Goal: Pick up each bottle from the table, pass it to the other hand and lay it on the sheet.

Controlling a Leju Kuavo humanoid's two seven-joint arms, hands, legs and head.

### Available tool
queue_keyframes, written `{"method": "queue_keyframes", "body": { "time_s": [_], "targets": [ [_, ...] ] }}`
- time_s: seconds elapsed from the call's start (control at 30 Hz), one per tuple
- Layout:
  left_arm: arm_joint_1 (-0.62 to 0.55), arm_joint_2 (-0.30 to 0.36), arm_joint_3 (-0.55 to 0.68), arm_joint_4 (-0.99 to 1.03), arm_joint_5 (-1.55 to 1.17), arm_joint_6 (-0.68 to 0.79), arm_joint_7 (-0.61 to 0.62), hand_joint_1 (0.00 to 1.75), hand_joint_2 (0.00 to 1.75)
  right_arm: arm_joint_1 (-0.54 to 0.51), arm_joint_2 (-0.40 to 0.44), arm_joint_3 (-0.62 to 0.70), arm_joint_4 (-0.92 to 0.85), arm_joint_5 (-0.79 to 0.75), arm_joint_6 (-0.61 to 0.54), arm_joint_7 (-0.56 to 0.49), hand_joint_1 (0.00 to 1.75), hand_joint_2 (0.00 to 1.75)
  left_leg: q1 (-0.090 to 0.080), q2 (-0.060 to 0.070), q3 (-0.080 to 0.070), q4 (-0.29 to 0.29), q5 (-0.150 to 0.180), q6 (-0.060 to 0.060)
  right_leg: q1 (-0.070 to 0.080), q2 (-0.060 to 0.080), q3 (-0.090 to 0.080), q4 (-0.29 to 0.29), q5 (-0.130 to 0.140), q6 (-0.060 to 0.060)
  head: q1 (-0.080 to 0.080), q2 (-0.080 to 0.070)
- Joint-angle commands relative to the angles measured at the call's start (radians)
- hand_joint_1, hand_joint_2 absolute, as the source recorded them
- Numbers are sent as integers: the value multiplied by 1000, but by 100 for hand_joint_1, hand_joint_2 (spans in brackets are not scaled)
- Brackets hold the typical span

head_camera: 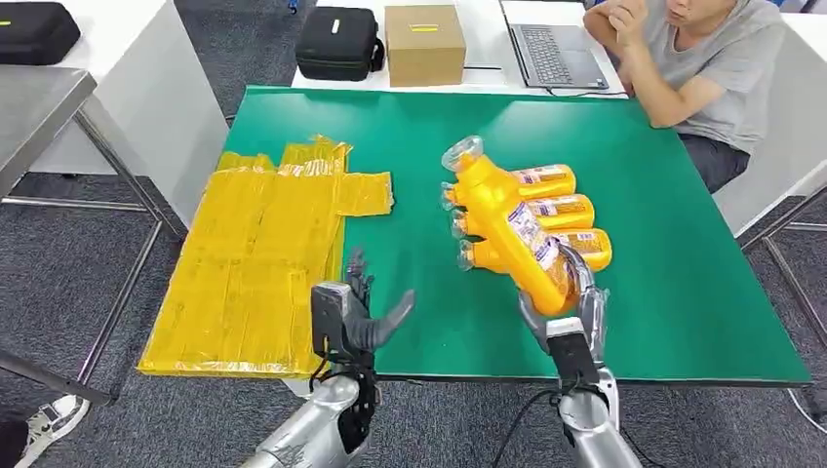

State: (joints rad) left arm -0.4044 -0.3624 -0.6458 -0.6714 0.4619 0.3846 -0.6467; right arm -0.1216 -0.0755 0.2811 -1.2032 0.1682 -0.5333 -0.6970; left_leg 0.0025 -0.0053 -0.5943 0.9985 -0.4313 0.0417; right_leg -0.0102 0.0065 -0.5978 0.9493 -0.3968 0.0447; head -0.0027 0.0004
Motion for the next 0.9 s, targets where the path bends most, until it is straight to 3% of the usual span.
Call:
{"method": "queue_keyframes", "body": {
  "time_s": [0.03, 0.2, 0.9],
  "targets": [
    [-70, 13, -84, 82, 26, -49, 36, 0, 175, -95, -10, 111, 95, -2, -19, -1, 175, 175, 0, 3, 5, -1, -2, -2, 0, 2, 4, 0, -1, -2, 0, 0],
    [-100, 13, -87, 71, 23, -4, 18, 0, 175, -136, 3, 154, 154, -6, -23, -1, 175, 175, 0, 2, 3, 0, -1, -1, 0, 2, 2, 0, 0, -1, 0, 0],
    [-129, 13, -70, 61, 100, 19, 49, 0, 175, -145, 34, 253, 209, 23, -66, -1, 175, 175, 0, 2, 4, 0, -1, -2, 0, 1, 2, 2, -1, -2, 0, 0]
  ]
}}
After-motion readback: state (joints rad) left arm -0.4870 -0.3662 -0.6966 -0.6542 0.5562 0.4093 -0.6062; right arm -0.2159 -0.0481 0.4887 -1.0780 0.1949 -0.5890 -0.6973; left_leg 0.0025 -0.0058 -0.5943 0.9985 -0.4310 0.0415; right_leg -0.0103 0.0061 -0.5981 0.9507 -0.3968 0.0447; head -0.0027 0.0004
